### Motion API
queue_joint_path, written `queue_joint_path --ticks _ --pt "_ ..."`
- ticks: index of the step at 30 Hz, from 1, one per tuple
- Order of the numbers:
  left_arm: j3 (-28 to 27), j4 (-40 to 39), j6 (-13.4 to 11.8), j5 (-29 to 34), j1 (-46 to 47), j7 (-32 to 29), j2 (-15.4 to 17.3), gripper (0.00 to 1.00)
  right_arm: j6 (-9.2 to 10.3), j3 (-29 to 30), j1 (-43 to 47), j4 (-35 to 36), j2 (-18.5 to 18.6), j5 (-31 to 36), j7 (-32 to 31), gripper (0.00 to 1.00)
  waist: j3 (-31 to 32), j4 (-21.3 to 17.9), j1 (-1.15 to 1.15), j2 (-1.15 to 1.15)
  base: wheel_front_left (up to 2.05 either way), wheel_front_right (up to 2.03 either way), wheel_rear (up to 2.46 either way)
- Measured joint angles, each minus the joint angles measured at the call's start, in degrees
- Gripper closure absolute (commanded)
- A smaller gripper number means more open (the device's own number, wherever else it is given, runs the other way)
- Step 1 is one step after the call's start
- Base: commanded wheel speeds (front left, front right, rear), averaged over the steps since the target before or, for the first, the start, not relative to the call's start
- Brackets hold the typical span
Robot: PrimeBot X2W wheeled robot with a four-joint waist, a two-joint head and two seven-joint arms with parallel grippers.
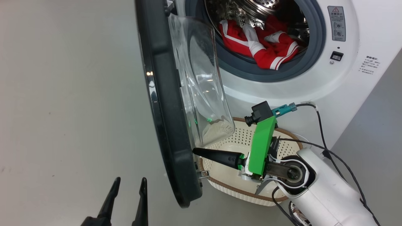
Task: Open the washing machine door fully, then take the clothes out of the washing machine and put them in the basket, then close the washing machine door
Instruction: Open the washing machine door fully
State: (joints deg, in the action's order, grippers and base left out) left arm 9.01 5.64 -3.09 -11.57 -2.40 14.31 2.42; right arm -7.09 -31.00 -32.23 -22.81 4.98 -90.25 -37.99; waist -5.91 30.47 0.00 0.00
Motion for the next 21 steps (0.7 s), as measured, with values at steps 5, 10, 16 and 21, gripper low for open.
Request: queue_joint_path --ticks 5,10,16,21 --pt "-0.03 -0.14 -0.49 -0.1 -0.01 0.0 0.0 0.0 0.0 -1.08 -0.23 -0.01 -0.04 -0.53 1.03 1.0 0.08 0.02 0.0 0.0 0.0 0.0 0.0" --pt "-0.18 -0.24 -0.51 -0.11 -0.01 0.0 -0.01 0.0 0.0 -1.58 -0.9 -0.01 -0.13 -1.18 1.54 1.0 0.07 0.03 0.0 0.0 0.0 0.0 0.0" --pt "-0.67 -0.32 -0.67 -0.12 -0.01 0.0 -0.01 0.0 0.0 -2.76 -1.18 0.0 -0.14 -1.65 2.29 1.0 0.04 0.09 0.0 0.0 0.0 0.0 0.0" --pt "-1.03 -0.47 -0.99 -0.14 -0.06 0.0 -0.01 0.0 0.0 -4.24 -1.2 0.27 -0.14 -3.09 3.22 1.0 0.14 0.17 0.0 0.0 0.0 0.0 0.0"
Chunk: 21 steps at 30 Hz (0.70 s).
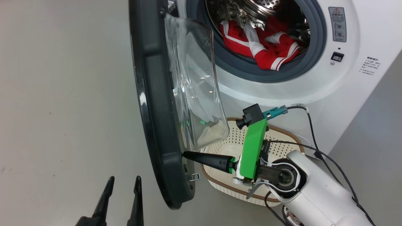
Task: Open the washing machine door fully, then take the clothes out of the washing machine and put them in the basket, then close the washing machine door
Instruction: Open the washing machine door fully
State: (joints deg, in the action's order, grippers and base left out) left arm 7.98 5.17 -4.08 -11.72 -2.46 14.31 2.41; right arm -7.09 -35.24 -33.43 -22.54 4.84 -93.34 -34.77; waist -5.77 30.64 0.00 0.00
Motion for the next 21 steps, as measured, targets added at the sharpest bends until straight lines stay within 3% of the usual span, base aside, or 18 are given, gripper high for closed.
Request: queue_joint_path --ticks 6,8,10,21 --pt "-0.33 -0.05 0.0 -0.01 -0.03 0.0 0.0 0.0 0.0 -1.08 0.0 0.1 -0.08 -0.38 1.09 1.0 0.02 0.01 0.0 0.0 0.0 0.0 0.0" --pt "-0.43 -0.05 0.0 -0.01 -0.03 0.0 0.0 0.0 0.0 -1.11 0.0 -0.12 -0.12 -0.15 1.61 0.59 0.12 -0.04 0.0 0.0 0.0 0.0 0.0" --pt "-0.52 -0.03 0.03 0.04 -0.04 0.0 0.0 0.0 0.0 -1.05 0.0 -0.46 -0.2 0.69 2.2 0.0 0.31 -0.1 0.0 0.0 0.0 0.0 0.0" --pt "-1.35 1.9 1.2 0.67 -0.24 0.0 0.0 0.0 0.0 0.48 3.51 -0.87 2.45 3.8 8.04 0.0 2.15 -0.93 0.0 0.0 0.0 0.0 0.0"
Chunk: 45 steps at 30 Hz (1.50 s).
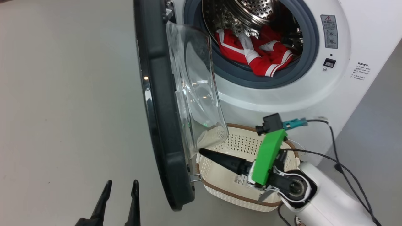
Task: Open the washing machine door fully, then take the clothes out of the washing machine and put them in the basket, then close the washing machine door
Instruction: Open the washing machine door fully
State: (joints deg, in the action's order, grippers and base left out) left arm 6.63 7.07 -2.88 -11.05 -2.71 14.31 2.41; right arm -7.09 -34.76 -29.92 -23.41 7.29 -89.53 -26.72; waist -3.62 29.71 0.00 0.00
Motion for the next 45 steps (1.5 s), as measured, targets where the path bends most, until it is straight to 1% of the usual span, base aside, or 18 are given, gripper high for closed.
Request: queue_joint_path --ticks 6,9,19,22,35,43,45 --pt "-0.77 1.12 1.32 0.55 0.01 0.0 0.0 0.0 0.0 1.05 3.47 -0.59 2.97 0.91 3.36 0.0 0.58 -0.38 0.0 0.0 0.0 0.0 0.0" --pt "-0.96 1.62 1.86 0.64 0.01 0.0 0.0 0.0 -0.01 1.56 5.54 -0.58 3.86 0.91 4.83 0.0 0.88 -0.56 0.0 0.0 0.0 0.0 0.0" --pt "-1.67 2.7 2.49 1.47 0.02 0.0 0.0 0.0 0.0 2.8 11.43 -0.53 7.62 1.53 11.15 0.0 1.51 -1.07 0.0 0.0 0.0 0.0 0.0" --pt "-2.05 2.96 2.92 1.51 0.02 0.0 0.0 0.0 -0.01 3.2 13.08 -0.58 8.24 1.89 13.81 0.0 1.9 -1.25 0.0 0.0 0.0 0.0 0.0" --pt "-3.18 3.39 2.99 1.6 -0.01 -0.01 0.0 0.0 -0.01 3.69 18.15 -2.35 10.21 4.81 27.17 0.0 2.49 -2.93 0.0 0.0 0.0 0.0 0.0" --pt "-3.31 3.54 2.99 1.6 -0.01 -0.01 -0.01 0.0 -0.01 2.05 18.66 -4.19 11.21 7.48 34.99 0.0 2.44 -3.53 0.0 0.0 0.0 0.0 0.0" --pt "-3.32 3.58 2.99 1.6 -0.01 -0.01 -0.01 0.0 -0.01 0.67 18.68 -4.72 11.81 8.88 36.98 0.0 2.44 -3.64 0.0 0.0 0.0 0.0 0.0"
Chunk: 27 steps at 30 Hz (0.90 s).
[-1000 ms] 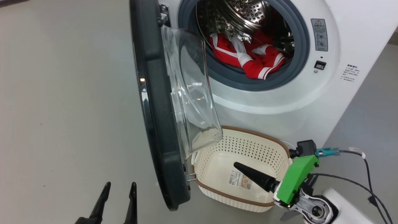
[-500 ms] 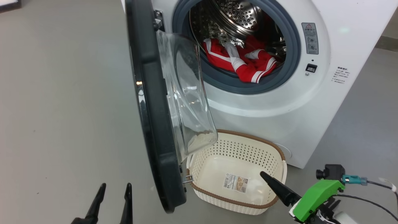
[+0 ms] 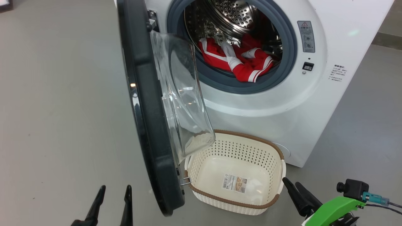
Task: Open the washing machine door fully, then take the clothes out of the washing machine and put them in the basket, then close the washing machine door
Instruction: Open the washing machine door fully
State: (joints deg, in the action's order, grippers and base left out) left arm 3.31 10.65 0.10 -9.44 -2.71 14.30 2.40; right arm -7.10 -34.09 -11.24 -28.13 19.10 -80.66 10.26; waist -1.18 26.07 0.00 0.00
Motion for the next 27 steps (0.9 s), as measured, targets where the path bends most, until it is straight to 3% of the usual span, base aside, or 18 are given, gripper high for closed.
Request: queue_joint_path --ticks 9,27 --pt "-0.14 0.31 0.01 0.0 0.0 0.0 0.0 0.0 -0.01 -2.59 -0.04 -2.94 0.93 8.86 3.9 0.0 0.02 -0.31 0.0 0.0 0.0 0.0 0.0" --pt "-0.33 0.65 0.41 0.0 -0.03 0.0 0.0 0.0 -0.02 17.31 5.61 2.18 -5.43 40.34 3.97 0.0 0.33 -0.42 0.0 0.0 0.0 0.0 0.0"
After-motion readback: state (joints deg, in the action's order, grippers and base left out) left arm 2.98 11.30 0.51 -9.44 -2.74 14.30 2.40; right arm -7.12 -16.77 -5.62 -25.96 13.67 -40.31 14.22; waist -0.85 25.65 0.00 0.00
